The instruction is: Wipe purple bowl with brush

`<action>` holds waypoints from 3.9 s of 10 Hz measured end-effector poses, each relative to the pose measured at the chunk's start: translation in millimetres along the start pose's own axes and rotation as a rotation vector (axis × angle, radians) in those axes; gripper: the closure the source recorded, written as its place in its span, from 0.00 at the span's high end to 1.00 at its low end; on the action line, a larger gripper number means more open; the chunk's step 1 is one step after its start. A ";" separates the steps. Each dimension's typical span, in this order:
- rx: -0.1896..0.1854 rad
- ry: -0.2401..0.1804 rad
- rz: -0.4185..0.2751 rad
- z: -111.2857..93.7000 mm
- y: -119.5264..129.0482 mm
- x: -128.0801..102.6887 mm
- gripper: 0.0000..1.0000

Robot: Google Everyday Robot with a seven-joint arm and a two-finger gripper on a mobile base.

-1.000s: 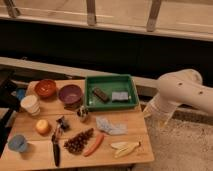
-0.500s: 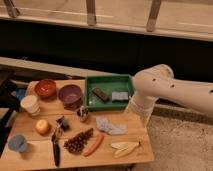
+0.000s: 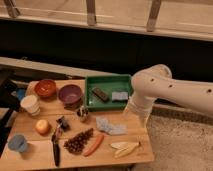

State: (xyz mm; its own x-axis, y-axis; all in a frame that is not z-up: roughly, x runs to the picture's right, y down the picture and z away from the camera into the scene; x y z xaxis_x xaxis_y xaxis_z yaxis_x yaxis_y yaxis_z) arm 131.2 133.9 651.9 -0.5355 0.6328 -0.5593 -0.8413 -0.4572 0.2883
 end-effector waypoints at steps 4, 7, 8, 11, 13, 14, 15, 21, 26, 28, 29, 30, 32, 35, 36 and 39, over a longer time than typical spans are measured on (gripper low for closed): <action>0.016 -0.010 -0.146 10.3 85.9 30.1 0.65; 0.018 -0.012 -0.227 13.8 124.7 50.4 0.65; 0.011 -0.011 -0.258 14.1 136.3 58.2 0.65; -0.001 -0.007 -0.301 14.2 150.8 69.2 0.65; 0.000 -0.008 -0.297 14.4 149.4 68.1 0.65; 0.000 -0.007 -0.303 14.4 151.2 69.6 0.65; 0.007 -0.011 -0.306 15.4 148.8 68.1 0.65; -0.010 -0.059 -0.403 32.2 200.4 94.1 0.65; -0.078 -0.044 -0.473 47.0 244.4 118.5 0.65; -0.122 0.013 -0.522 60.0 266.6 136.4 0.65; -0.135 0.034 -0.535 64.6 272.6 140.8 0.65; -0.145 0.048 -0.543 67.4 276.6 143.8 0.65; -0.147 0.050 -0.544 67.8 277.0 143.7 0.65; -0.163 0.092 -0.572 72.4 279.5 144.0 0.65; -0.189 0.137 -0.597 81.0 282.4 144.3 0.65; -0.244 0.227 -0.670 98.9 292.5 150.2 0.65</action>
State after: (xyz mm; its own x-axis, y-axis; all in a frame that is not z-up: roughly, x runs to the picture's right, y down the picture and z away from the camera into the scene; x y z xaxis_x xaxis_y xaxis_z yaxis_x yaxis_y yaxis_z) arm -202.7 157.0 729.0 0.1368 0.6918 -0.7090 -0.9278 -0.1613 -0.3365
